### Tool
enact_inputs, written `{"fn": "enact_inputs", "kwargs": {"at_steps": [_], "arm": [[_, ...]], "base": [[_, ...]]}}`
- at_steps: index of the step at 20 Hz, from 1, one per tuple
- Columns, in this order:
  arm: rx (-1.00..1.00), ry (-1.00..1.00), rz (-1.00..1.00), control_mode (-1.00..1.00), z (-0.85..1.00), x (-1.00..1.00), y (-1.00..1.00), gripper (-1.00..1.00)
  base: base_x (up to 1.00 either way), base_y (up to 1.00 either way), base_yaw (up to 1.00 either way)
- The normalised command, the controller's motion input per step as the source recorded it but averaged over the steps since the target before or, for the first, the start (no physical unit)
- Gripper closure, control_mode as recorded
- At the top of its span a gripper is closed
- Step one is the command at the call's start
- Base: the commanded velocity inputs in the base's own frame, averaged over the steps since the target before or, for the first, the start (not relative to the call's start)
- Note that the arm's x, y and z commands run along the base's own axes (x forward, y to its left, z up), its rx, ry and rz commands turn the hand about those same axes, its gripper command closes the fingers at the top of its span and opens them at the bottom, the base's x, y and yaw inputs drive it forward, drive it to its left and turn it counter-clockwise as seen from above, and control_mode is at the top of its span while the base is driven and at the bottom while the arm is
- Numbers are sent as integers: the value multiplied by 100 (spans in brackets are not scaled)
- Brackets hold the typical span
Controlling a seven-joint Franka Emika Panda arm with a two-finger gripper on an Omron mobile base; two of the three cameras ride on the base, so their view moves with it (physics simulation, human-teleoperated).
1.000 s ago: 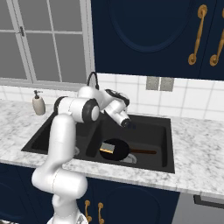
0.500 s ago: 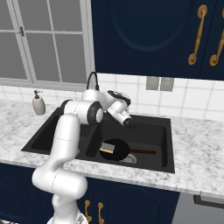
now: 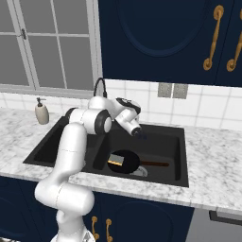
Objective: Pick the pan and sponge and place them into the sink. Then turn on the water.
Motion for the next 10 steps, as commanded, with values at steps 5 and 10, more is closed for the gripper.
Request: {"fn": "enact_inputs", "kwargs": {"at_steps": [5,10], "arm": [[3,0,-6,-100,-1,37,-1,100],[8,0,-5,-100,-1,43,-11,100]], "base": [[0,0,0],[0,0,0]]}}
